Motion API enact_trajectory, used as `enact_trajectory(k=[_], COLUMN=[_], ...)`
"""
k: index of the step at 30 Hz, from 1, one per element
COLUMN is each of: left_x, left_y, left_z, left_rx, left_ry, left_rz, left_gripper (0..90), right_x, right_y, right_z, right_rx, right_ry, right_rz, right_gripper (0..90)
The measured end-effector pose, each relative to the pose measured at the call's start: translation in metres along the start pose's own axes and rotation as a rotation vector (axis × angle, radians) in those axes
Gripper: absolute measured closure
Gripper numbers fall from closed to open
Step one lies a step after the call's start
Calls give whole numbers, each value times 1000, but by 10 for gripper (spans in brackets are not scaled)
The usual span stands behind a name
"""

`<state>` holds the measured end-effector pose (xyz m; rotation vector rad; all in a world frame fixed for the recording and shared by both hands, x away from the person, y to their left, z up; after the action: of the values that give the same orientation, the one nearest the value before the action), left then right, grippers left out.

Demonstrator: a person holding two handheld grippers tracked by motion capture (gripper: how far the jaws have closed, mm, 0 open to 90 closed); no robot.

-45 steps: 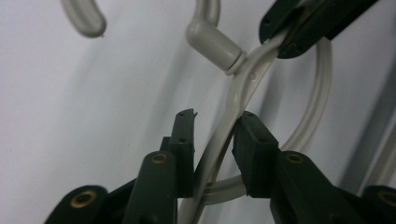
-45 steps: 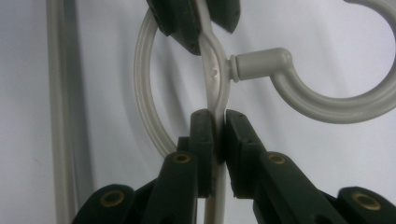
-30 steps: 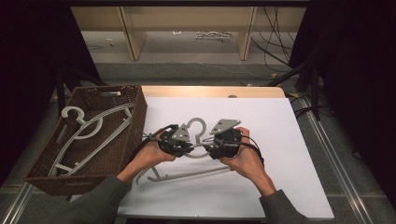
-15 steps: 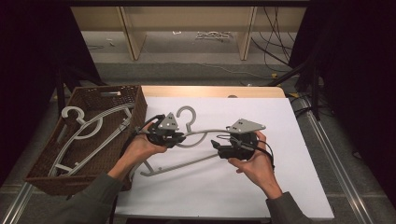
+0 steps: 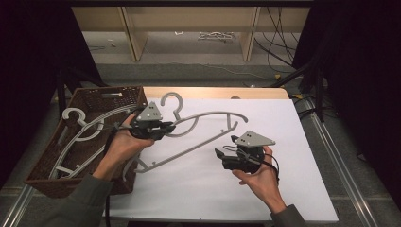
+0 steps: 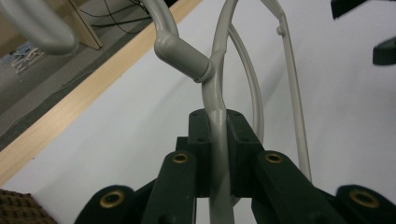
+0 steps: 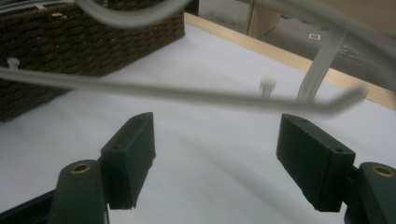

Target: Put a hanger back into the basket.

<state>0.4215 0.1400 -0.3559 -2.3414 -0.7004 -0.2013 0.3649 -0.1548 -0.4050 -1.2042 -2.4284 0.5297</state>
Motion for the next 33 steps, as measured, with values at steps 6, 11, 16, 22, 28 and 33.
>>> enact_trajectory(k=[6, 11, 16, 22, 28, 33], left_x=[3, 0, -3, -7, 3, 19], left_y=[-18, -24, -27, -26, -38, -60], left_z=[-4, -10, -16, -29, -36, -33], left_rx=[-35, -43, -81, -80, -64, -46], left_ry=[-25, -20, -46, -13, 14, 17], left_rz=[-27, -26, -9, 3, -20, -78], left_gripper=[820, 820, 820, 820, 820, 820], right_x=[-2, -4, -7, -9, -11, -11], right_y=[1, 1, -2, -6, -10, -12], right_z=[13, 20, 24, 26, 31, 34], right_rx=[0, 9, 11, 1, 6, 7], right_ry=[7, 11, 11, 17, 28, 31], right_rz=[-4, -2, -1, 1, 6, 8], right_gripper=[291, 290, 291, 291, 291, 291])
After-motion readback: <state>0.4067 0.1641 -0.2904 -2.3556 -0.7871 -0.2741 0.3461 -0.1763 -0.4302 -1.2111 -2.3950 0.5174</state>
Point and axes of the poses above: each handheld gripper's, and its own axes: y roughly forward along the jaws, z roughly out of its underside, x roughly to its left, the point moved 2 cm from there along y, roughly forward along the jaws, and after that the axes turned 13 degrees about y, right-handed, at the moved point
